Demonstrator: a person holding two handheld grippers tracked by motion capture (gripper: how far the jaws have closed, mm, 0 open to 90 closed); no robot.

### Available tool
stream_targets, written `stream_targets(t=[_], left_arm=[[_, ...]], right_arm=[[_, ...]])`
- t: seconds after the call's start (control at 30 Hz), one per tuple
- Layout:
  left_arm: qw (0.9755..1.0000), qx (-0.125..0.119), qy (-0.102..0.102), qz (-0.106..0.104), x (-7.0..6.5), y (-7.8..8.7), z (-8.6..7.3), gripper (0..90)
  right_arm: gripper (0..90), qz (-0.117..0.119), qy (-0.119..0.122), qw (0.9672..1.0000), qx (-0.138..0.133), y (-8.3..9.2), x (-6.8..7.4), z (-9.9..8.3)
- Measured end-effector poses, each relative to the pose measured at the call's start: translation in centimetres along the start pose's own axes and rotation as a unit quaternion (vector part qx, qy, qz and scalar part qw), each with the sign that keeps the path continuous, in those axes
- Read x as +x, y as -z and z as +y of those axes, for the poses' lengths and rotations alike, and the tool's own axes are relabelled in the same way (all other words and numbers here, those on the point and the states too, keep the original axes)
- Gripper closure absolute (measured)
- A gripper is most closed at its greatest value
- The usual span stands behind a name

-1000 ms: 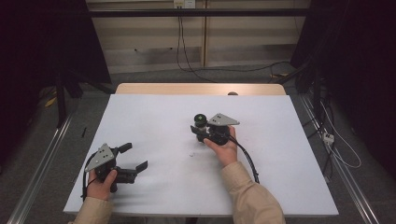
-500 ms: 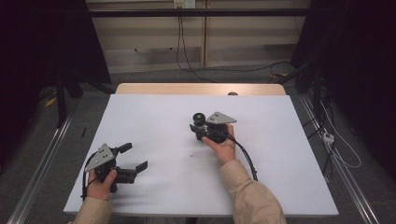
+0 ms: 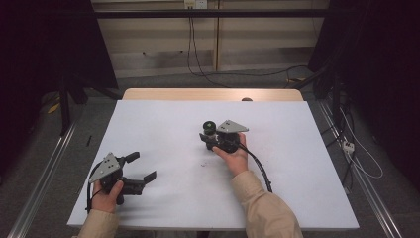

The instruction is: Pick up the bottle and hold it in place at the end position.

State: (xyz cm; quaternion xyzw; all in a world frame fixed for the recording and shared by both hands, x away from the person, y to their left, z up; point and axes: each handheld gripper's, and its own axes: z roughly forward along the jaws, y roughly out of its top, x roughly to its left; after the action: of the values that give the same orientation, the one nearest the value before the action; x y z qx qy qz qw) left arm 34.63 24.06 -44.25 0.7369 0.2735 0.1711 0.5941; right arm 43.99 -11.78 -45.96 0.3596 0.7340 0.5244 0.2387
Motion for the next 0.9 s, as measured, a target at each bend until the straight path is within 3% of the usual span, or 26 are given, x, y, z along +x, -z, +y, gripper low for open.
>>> stream_targets(t=[0.23,0.5,0.77,0.9], left_arm=[[1.0,-0.002,0.001,-0.002,0.02,-0.06,0.05,3.1],[0.9995,-0.011,0.027,-0.01,0.03,-0.19,0.11,3.1],[0.9997,-0.015,0.019,-0.008,-0.28,-0.69,0.53,2.9],[0.9997,-0.016,0.015,-0.008,-0.44,-0.73,0.6,2.9]], right_arm=[[50.0,-0.001,0.006,1.0,0.002,-0.25,0.04,-0.03],[50.2,-0.002,0.013,0.9998,0.013,0.09,0.01,-0.16],[53.1,-0.001,0.017,0.9997,0.018,0.32,-0.05,-0.4],[53.0,0.001,0.008,0.9998,0.019,0.33,-0.23,-0.4]])
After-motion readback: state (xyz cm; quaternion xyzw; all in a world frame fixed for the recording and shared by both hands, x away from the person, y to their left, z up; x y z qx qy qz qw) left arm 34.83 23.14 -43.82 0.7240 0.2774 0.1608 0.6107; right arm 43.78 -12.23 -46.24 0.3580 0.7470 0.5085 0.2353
